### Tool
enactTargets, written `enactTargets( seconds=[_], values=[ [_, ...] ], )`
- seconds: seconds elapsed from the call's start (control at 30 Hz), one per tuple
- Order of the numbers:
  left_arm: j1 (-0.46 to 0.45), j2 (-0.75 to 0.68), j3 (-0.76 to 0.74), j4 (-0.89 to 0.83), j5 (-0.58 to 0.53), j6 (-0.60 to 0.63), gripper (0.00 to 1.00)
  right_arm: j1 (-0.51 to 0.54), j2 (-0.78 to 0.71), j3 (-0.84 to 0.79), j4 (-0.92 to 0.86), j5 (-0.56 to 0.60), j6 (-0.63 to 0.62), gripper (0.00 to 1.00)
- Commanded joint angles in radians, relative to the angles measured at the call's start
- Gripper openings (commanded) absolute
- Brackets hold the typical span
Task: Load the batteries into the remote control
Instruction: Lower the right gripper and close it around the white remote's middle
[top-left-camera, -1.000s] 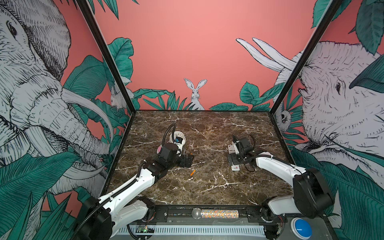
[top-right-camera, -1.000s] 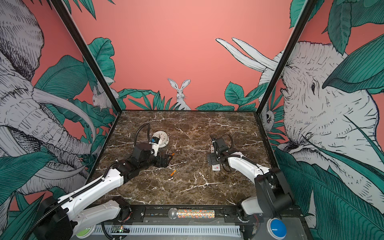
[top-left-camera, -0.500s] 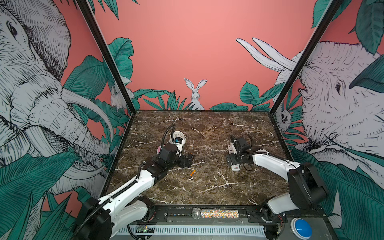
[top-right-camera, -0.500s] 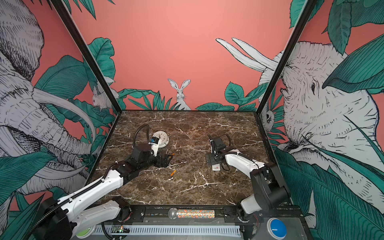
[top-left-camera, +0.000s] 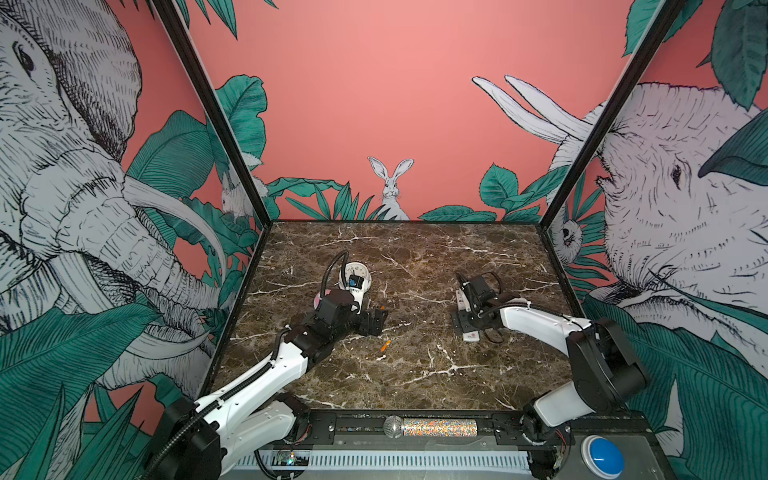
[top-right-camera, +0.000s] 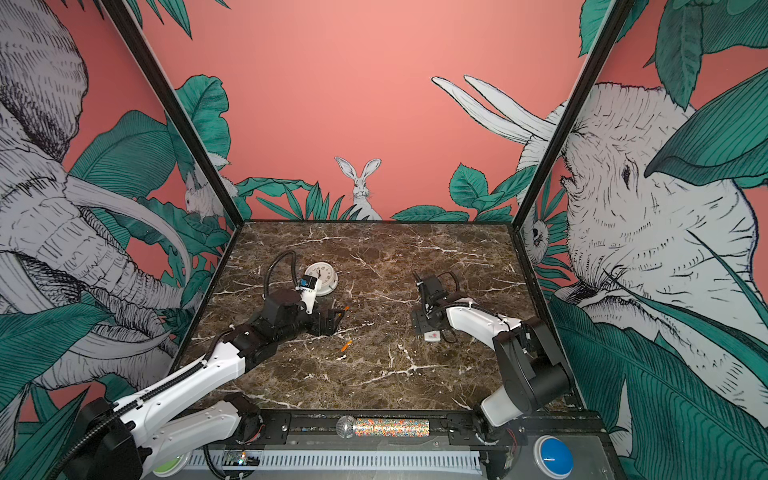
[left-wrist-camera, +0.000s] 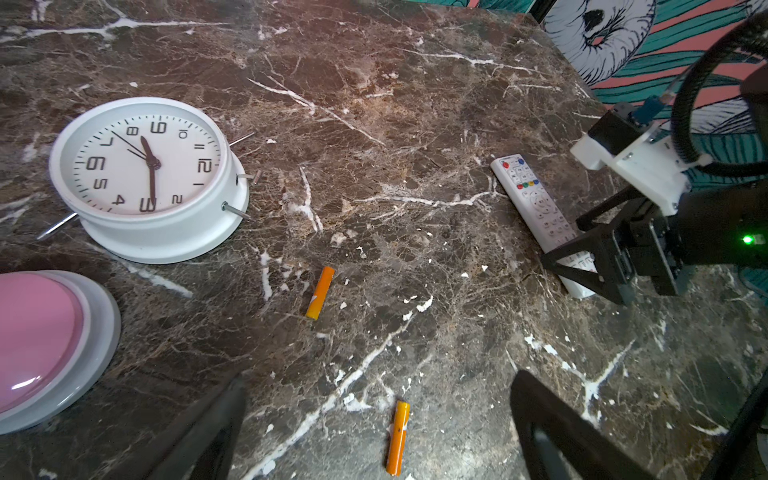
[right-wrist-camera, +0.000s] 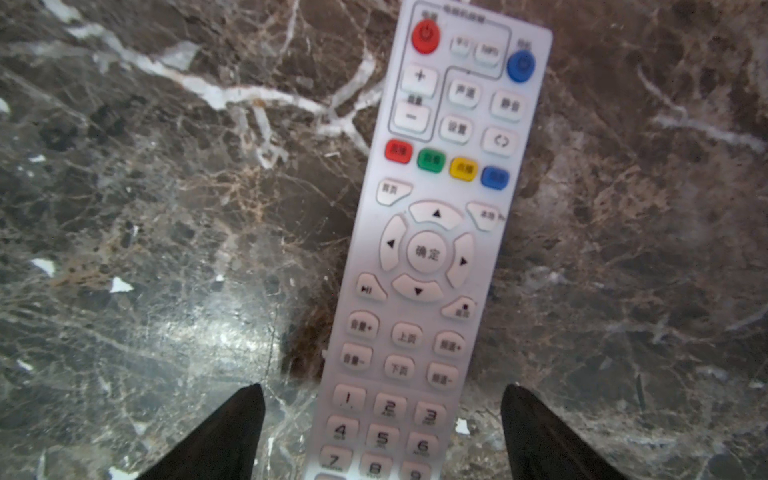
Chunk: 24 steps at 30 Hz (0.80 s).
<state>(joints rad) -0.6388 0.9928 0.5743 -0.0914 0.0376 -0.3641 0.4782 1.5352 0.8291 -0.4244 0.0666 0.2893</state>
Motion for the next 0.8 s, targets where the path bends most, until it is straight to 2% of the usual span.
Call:
enactTargets(
  seconds=[0.0, 0.57, 0.77],
  values=[
    [-0.004, -0.040, -0.019, 0.013, -0.042, 0.010, 0.99, 0.007, 0.013, -0.010, -0.014, 0.006, 0.021, 0.90],
    [-0.003, -0.091, -0.017, 0.006, -0.066, 0.022, 0.98, 0.016, 0.031, -0.016, -0.028, 0.034, 0.042, 0.75],
    [-0.003, -0.111, -0.023, -0.002, -0.062, 0.022, 0.98, 0.021, 0.034, -0.015, -0.030, 0.041, 0.042, 0.67]
  ],
)
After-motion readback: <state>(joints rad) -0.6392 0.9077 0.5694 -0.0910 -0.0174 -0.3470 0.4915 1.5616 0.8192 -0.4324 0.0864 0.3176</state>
